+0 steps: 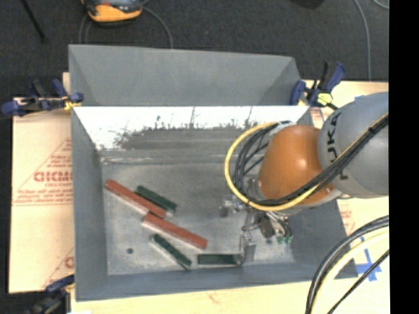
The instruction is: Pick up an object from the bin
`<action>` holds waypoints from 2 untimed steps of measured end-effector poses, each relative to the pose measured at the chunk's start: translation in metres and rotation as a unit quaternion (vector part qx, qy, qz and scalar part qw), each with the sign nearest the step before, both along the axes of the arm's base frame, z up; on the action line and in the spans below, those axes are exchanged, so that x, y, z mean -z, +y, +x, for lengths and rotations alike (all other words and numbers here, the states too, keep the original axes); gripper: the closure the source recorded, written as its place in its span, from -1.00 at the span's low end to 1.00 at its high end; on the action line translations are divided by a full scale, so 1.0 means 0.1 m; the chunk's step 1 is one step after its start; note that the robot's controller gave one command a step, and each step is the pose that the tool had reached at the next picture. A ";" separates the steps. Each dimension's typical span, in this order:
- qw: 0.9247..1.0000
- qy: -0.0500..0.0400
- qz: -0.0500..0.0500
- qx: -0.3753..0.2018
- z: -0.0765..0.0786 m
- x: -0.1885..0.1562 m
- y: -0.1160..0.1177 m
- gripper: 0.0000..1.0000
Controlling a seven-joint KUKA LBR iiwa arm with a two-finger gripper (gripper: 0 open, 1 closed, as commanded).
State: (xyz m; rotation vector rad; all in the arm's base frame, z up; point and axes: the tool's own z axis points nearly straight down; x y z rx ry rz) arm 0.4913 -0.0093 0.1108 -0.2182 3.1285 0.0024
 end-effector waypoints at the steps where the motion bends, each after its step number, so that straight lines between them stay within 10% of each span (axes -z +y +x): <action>1: 1.000 0.002 -0.002 -0.017 0.00 0.38 0.24 -1.00; 2: 0.998 0.002 0.000 0.056 -0.18 0.33 0.50 1.00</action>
Offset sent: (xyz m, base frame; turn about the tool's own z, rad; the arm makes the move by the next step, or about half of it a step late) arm -0.0192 0.0505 -0.0343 0.1150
